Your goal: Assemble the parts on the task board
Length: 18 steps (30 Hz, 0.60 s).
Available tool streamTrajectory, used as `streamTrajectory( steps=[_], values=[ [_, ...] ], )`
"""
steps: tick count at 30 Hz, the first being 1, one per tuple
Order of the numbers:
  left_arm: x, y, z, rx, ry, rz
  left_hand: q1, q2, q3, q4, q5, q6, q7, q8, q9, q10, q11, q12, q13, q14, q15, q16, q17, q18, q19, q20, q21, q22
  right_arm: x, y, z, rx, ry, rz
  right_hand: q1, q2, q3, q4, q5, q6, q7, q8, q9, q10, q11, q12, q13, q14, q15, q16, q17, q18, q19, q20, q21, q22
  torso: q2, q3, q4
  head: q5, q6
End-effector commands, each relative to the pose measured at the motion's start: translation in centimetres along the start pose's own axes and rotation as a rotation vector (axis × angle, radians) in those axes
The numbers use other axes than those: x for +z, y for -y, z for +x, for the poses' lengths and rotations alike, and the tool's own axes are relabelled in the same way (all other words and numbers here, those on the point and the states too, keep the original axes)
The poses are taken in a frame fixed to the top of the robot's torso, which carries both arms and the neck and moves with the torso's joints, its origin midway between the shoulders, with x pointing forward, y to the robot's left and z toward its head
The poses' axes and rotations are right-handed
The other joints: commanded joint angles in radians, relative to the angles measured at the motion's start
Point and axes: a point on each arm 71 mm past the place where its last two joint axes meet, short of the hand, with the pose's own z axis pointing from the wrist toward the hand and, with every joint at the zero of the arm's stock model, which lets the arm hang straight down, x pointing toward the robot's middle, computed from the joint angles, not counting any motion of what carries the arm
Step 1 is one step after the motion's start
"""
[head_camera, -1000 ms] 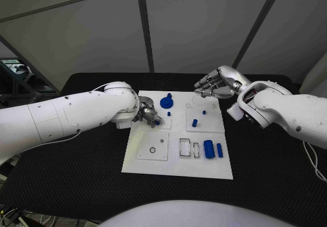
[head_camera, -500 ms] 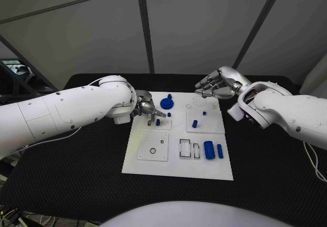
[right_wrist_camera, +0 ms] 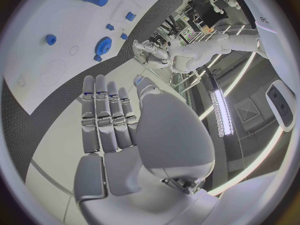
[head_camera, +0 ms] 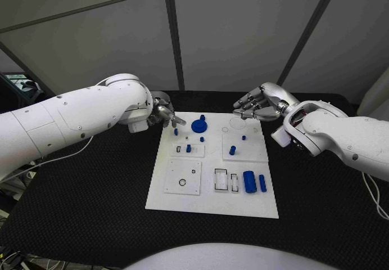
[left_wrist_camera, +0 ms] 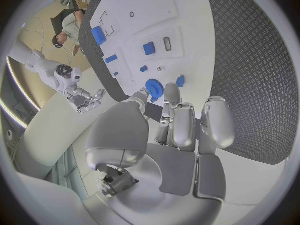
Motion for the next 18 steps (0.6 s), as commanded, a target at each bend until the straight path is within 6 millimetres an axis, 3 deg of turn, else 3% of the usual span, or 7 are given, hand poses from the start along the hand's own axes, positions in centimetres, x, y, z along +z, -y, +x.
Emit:
streamTrajectory(
  steps=[1, 9, 15, 18],
  values=[
    [0.4, -0.3, -0.5, -0.012, -0.015, -0.013, 0.017, 0.003, 0.0, -0.005, 0.002, -0.005, 0.004, -0.015, -0.016, -0.002, 0.006, -0.005, -0.009, 0.029, 0.01, -0.003, -0.001, -0.006, -0.002, 0.008, -0.006, -0.001, 0.0, -0.1, 0.0, 0.002, -0.004, -0.004, -0.008, 0.003, -0.004, 0.0, 0.007, -0.007, -0.003, -0.005, -0.001, -0.007, 0.002, -0.004, -0.001, -0.004, 0.003, -0.004, -0.001, 0.002, 0.001, 0.004, -0.003, -0.001, 0.002, -0.0003, -0.0016, 0.002, 0.008],
    [1.8, -0.6, -1.5, 0.012, 0.012, -0.06, 0.007, -0.011, -0.036, 0.021, -0.01, 0.033, -0.003, -0.013, -0.037, 0.008, 0.001, 0.002, -0.027, 0.034, 0.007, 0.007, 0.009, -0.007, 0.004, 0.01, 0.001, 0.009, 0.1, -0.2, 0.1, 0.003, -0.006, -0.006, -0.007, 0.003, -0.004, -0.001, 0.007, -0.007, -0.003, -0.005, -0.001, -0.007, 0.002, -0.004, -0.001, -0.004, 0.002, -0.004, -0.001, 0.002, 0.001, 0.004, -0.004, -0.002, 0.002, -0.0007, -0.0002, 0.004, 0.01],
    [2.6, -0.4, -1.4, 0.036, 0.007, -0.079, -0.003, -0.02, -0.07, 0.04, -0.014, 0.035, -0.004, -0.013, -0.043, 0.008, 0.001, 0.006, -0.035, 0.032, 0.007, 0.005, 0.006, -0.006, 0.004, 0.008, -0.002, 0.009, 0.1, -0.2, 0.2, 0.003, -0.008, -0.005, -0.007, 0.003, -0.004, -0.001, 0.007, -0.007, -0.003, -0.005, -0.001, -0.007, 0.002, -0.004, -0.001, -0.004, 0.002, -0.004, -0.001, 0.002, 0.001, 0.004, -0.004, -0.002, 0.001, -0.0024, 0.0013, 0.002, 0.004],
    [2.9, -0.3, -1.2, 0.045, -0.001, -0.086, -0.003, -0.02, -0.075, 0.044, -0.014, 0.035, -0.004, -0.013, -0.044, 0.008, 0.001, 0.006, -0.036, 0.032, 0.007, 0.005, 0.006, -0.007, 0.005, 0.008, 0.0, 0.01, 0.1, -0.3, 0.2, 0.003, -0.009, -0.005, -0.007, 0.003, -0.004, -0.001, 0.007, -0.007, -0.003, -0.005, -0.001, -0.007, 0.002, -0.004, -0.001, -0.004, 0.002, -0.004, -0.001, 0.002, 0.001, 0.004, -0.004, -0.002, 0.002, -0.0009, 0.0002, 0.005, 0.002]
  ],
)
